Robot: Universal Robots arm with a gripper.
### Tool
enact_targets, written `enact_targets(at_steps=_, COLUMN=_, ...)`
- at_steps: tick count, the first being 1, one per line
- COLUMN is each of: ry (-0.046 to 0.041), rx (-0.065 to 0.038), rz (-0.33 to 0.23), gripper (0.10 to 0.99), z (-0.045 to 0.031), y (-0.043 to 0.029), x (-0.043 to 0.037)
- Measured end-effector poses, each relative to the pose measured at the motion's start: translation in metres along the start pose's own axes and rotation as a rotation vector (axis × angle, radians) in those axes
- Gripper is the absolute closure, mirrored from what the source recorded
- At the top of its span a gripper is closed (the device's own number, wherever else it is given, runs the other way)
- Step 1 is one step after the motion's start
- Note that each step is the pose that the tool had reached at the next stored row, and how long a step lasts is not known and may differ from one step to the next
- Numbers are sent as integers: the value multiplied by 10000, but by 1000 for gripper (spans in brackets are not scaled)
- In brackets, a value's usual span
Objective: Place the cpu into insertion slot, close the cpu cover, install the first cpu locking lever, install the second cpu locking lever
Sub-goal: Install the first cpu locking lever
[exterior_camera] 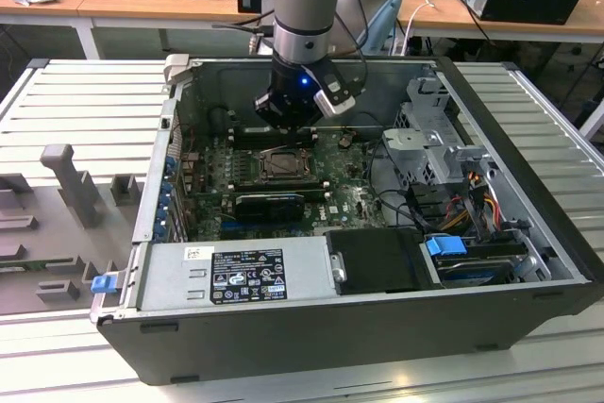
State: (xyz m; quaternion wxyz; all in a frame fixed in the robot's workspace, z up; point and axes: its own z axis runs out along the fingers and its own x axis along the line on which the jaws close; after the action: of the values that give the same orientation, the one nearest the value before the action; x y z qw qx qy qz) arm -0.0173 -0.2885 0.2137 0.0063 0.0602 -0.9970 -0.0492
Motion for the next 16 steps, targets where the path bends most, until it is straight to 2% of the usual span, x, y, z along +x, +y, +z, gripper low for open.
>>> enact_targets(at_steps=16, ry=-4, rx=9, rz=50, gripper=980, z=67, y=-12, x=0)
